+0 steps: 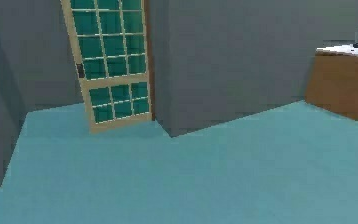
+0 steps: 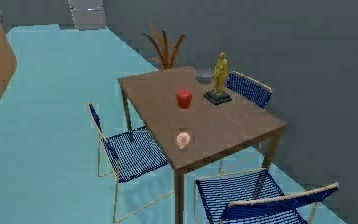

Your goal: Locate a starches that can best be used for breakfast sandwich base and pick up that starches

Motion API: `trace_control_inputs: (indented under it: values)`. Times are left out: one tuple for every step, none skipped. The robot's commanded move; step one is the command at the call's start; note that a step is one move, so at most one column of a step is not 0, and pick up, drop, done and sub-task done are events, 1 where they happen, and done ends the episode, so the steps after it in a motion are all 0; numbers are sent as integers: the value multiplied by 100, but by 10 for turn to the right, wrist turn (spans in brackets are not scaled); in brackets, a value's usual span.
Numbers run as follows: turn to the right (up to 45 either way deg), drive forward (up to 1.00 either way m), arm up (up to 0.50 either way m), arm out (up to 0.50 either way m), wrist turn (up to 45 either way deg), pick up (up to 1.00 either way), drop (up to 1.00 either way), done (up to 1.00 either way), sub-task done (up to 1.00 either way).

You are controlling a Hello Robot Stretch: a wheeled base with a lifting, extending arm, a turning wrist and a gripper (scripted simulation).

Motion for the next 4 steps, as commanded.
trace_control_inputs:
  values:
    - [450, 0, 0, 0, 0, 0, 0, 0, 0]
    - [150, 0, 0, 0, 0, 0, 0, 0, 0]
    - [0, 30, 0, 0, 0, 0, 0, 0, 0]
    - [-330, 0, 0, 0, 0, 0, 0, 0, 0]
